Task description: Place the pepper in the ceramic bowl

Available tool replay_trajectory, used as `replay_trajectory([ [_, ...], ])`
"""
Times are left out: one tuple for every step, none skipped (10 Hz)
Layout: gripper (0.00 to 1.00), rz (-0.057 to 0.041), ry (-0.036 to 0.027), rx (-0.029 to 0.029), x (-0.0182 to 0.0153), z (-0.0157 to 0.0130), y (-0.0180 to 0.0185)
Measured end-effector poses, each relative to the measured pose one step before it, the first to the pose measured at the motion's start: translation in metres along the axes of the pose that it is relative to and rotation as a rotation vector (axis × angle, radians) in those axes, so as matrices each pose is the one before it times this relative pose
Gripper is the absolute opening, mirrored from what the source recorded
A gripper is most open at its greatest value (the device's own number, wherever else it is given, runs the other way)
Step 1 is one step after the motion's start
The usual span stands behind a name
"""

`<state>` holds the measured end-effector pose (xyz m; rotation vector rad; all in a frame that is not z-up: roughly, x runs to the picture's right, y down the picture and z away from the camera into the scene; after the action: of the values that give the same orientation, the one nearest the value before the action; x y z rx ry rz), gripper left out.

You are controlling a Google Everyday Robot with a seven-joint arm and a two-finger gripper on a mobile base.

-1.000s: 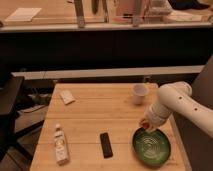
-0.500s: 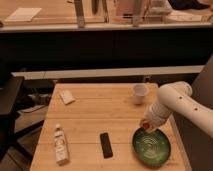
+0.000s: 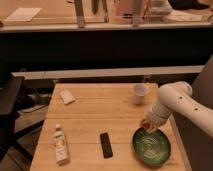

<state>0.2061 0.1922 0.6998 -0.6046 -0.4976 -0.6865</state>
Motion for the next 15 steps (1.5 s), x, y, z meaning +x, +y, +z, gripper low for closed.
replay_trajectory([
  [0.28,-0.00225,-0.00037,0.00008,-0.00009,-0.00008,0.00017],
  [0.28,-0.00159,0.00004,-0.00042,-0.00008,-0.00015,0.00012],
  [0.28,-0.00196,-0.00017,-0.00096,-0.00003,-0.00013,0.0004],
  [0.28,-0.00055,-0.00001,-0.00018,-0.00003,-0.00008,0.00006],
  [0.28,-0.00265,-0.00053,0.00005,-0.00022,-0.00012,0.00003],
  [0.28,-0.00134,-0.00017,0.00008,-0.00008,-0.00011,0.00001],
  [0.28,-0.00183,-0.00044,-0.00012,-0.00001,-0.00012,0.00023],
  [0.28,-0.00093,-0.00013,-0.00031,0.00003,-0.00006,0.00021],
  [0.3,-0.0013,-0.00029,0.00025,-0.00009,-0.00015,-0.00007],
  [0.35,-0.00086,-0.00049,-0.00007,-0.00013,-0.00004,0.00007],
  [0.35,-0.00121,-0.00034,-0.00021,-0.00004,-0.00006,0.0002],
  [0.35,-0.00116,-0.00035,-0.00025,-0.00006,-0.00003,0.0001],
  [0.35,-0.00157,-0.0003,0.00016,-0.00011,-0.00012,-0.00004],
  [0.35,-0.00193,-0.00031,-0.0004,-0.00004,-0.00003,0.00021],
  [0.35,-0.00148,-0.00014,-0.00025,-0.00001,-0.00002,0.00013],
])
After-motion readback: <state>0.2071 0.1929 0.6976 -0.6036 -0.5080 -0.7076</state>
